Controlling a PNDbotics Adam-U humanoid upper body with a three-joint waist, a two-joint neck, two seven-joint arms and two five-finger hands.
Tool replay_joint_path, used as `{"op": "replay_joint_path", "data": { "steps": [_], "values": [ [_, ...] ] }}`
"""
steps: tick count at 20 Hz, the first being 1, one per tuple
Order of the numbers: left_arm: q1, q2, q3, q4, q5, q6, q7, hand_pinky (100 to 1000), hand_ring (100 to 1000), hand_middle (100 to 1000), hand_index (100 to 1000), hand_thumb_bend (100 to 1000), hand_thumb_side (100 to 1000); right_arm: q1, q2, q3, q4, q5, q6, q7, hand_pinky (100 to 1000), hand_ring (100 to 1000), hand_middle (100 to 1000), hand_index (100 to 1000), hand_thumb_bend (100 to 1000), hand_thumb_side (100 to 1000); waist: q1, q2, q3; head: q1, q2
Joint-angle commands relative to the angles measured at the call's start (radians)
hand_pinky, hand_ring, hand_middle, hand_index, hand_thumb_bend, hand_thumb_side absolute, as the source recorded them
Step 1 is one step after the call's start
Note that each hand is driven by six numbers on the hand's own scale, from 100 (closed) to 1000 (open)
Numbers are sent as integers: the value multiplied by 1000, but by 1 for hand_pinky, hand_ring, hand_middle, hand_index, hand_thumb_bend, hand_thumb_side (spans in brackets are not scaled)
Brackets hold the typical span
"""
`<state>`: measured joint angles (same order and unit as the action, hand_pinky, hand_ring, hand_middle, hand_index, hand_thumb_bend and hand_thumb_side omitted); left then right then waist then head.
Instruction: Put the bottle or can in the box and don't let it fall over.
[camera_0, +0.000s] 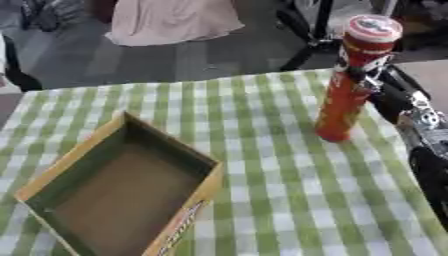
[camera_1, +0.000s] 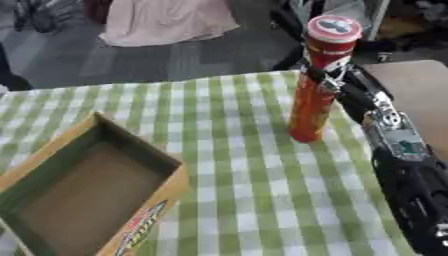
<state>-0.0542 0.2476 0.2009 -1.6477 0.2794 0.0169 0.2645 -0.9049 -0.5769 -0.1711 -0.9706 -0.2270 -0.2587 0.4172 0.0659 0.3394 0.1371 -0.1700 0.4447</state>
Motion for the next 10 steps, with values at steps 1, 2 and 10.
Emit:
{"op": "replay_joint_path", "data": {
  "steps": [1,2,10],
  "values": [
    [4,7,-2,4,3,4,0,1000,664,673,768,110,852,-20,-22,1,-7,13,3,-13,749,1000,1000,927,589,482,-8,-12,0,-1,-11],
    [4,7,-2,4,3,4,0,1000,664,673,768,111,852,-21,-22,2,-7,16,5,-16,749,1000,1000,927,590,484,-7,-12,0,-1,-12],
    [2,8,-2,4,3,4,1,1000,662,672,767,110,852,-26,-17,5,-11,22,8,-26,737,1000,1000,915,598,476,-7,-11,1,-1,-16]
  ]
}}
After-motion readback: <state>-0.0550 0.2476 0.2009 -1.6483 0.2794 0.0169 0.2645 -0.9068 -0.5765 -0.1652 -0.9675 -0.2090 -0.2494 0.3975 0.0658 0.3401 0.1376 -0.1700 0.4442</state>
